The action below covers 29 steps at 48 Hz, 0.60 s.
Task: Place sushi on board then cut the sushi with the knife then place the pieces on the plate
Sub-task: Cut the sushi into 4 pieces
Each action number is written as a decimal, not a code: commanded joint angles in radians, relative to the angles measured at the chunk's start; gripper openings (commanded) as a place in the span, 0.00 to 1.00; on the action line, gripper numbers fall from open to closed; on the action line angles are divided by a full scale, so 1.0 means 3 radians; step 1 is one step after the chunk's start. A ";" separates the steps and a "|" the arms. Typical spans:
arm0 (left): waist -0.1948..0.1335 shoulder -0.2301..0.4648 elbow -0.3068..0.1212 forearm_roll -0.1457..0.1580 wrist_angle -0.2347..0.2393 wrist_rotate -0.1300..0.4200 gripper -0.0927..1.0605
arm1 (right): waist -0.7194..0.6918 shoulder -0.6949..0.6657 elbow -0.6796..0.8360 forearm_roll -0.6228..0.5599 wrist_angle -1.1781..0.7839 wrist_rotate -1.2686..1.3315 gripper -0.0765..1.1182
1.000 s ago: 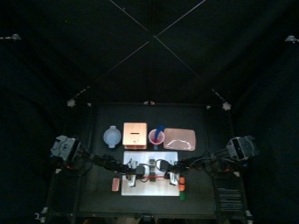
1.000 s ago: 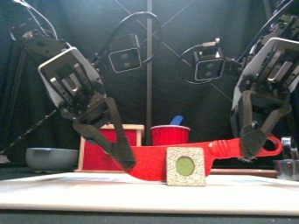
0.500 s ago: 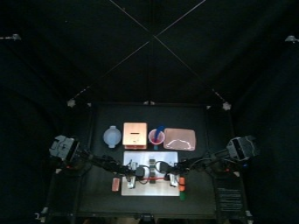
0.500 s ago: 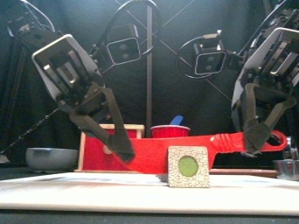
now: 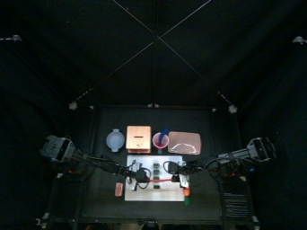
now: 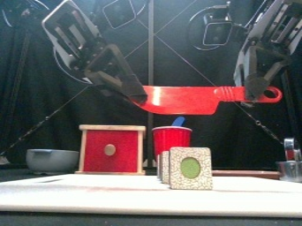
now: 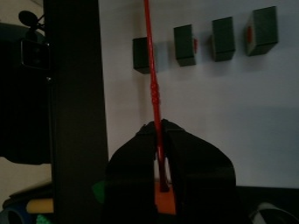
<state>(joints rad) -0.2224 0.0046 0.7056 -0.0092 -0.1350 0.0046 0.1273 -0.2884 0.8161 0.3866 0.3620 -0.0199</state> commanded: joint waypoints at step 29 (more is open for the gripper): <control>0.0373 -0.0138 -0.0036 0.0148 -0.0557 0.0005 0.86 | -0.0138 -0.1457 0.0864 -0.0291 0.0394 0.0818 0.33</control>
<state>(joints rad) -0.1166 -0.0184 0.7041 0.0322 -0.2792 0.0061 0.0844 -0.6995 1.0692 0.3129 0.4449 0.2117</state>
